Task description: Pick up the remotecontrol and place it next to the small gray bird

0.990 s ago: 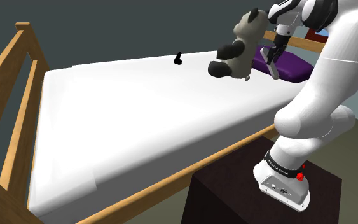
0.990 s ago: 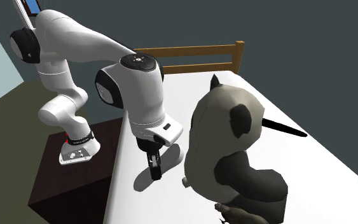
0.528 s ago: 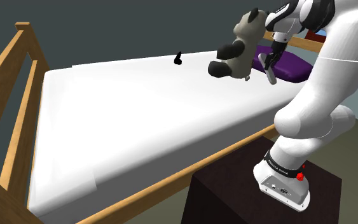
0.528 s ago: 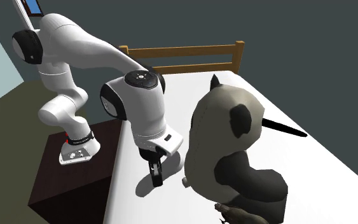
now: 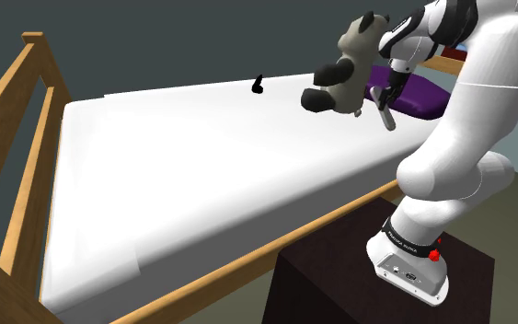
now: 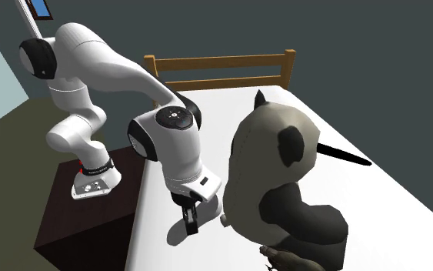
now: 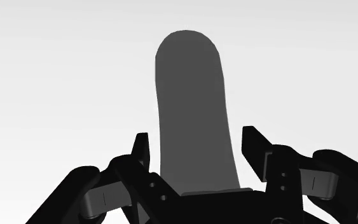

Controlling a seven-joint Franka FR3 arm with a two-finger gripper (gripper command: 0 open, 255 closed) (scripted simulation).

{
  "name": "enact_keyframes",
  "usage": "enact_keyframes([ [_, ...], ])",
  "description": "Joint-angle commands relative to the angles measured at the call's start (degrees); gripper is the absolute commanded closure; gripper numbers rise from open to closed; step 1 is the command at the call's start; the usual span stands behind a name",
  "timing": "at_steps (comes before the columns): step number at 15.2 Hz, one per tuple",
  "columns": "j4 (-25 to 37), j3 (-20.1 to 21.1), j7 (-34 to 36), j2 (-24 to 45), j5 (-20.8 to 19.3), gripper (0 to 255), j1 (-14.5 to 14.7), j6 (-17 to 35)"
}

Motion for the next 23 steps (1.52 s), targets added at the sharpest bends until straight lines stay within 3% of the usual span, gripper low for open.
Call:
enact_keyframes([
  [1,-1.1,0.1,-0.2,0.3,0.3,255,0.0,1.5],
  [11,-4.6,0.8,-1.7,4.0,2.6,255,-0.7,8.1],
  [19,-4.7,0.9,-1.8,4.2,2.8,255,-0.7,8.5],
  [20,-4.9,0.9,-1.9,4.2,2.8,0,-0.7,8.6],
  [23,-4.5,0.9,-1.9,4.3,2.8,0,-0.8,8.4],
])
